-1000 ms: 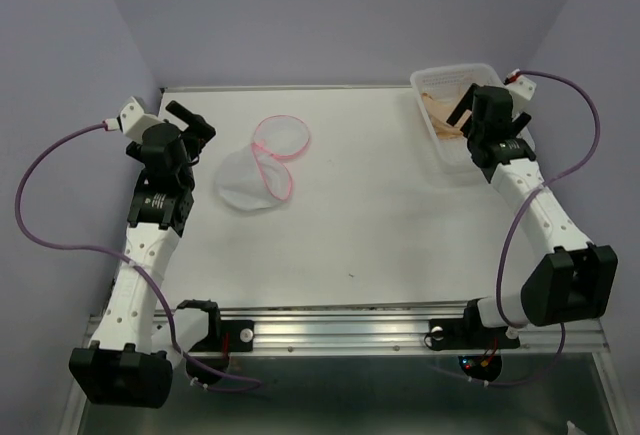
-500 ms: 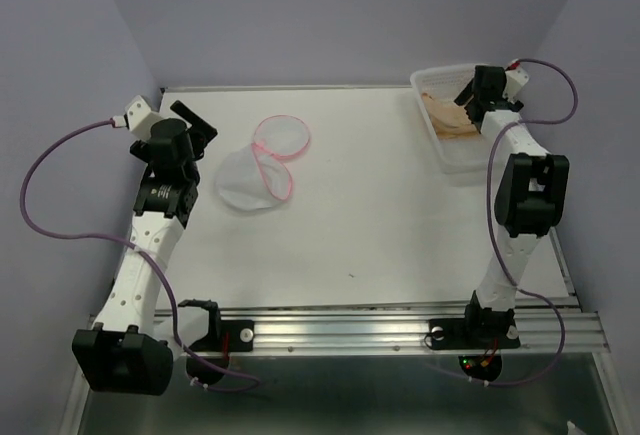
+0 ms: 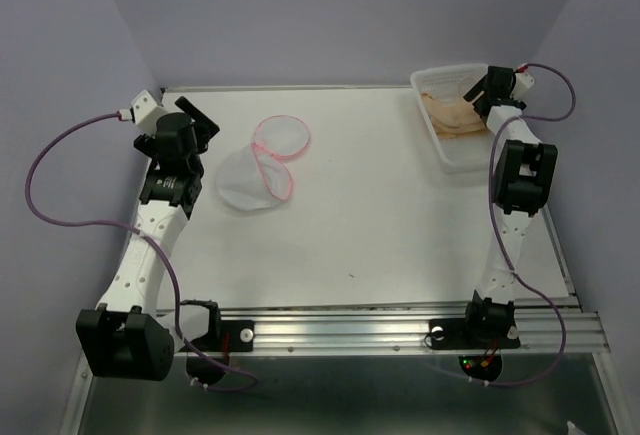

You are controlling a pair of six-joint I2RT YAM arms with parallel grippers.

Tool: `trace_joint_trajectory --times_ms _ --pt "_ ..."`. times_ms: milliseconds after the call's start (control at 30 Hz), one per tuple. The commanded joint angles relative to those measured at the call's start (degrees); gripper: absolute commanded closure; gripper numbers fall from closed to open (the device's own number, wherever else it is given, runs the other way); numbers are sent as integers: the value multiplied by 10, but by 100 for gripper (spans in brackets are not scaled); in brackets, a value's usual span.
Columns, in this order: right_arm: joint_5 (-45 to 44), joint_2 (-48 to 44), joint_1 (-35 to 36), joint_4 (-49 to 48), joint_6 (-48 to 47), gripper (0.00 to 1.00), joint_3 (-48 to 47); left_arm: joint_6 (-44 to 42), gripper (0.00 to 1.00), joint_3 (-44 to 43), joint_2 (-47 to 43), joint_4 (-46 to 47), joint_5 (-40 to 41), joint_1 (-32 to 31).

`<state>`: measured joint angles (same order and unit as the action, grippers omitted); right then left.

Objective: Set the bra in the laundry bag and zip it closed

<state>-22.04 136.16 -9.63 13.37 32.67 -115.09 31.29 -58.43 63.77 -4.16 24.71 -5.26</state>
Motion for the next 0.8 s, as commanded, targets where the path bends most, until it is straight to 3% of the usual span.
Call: trace_joint_trajectory --times_ms 0,67,167,233,267,367,400,633,767 --pt "10 8 -9 -24 27 0 -32 -20 1 -37 4 22 20 1" --pt "12 13 -14 -32 33 0 -29 -24 1 -37 4 19 23 2" --pt "27 19 -14 -52 35 12 -24 -25 1 -39 3 14 29 1" --pt "37 19 -20 -64 35 34 -18 -27 1 -43 2 8 34 1" --pt "48 17 -20 -78 34 58 -14 -27 1 -48 4 2 40 1" --pt "81 4 -20 -111 32 84 19 -26 1 -55 5 -8 46 2" --pt "91 -12 -20 -124 33 97 32 -26 1 -56 5 -9 46 2" --pt "100 -97 -20 -189 22 99 122 -18 1 -46 -2 -8 32 1" --pt "179 -172 -20 -246 23 99 190 -12 1 -33 -9 6 6 2"
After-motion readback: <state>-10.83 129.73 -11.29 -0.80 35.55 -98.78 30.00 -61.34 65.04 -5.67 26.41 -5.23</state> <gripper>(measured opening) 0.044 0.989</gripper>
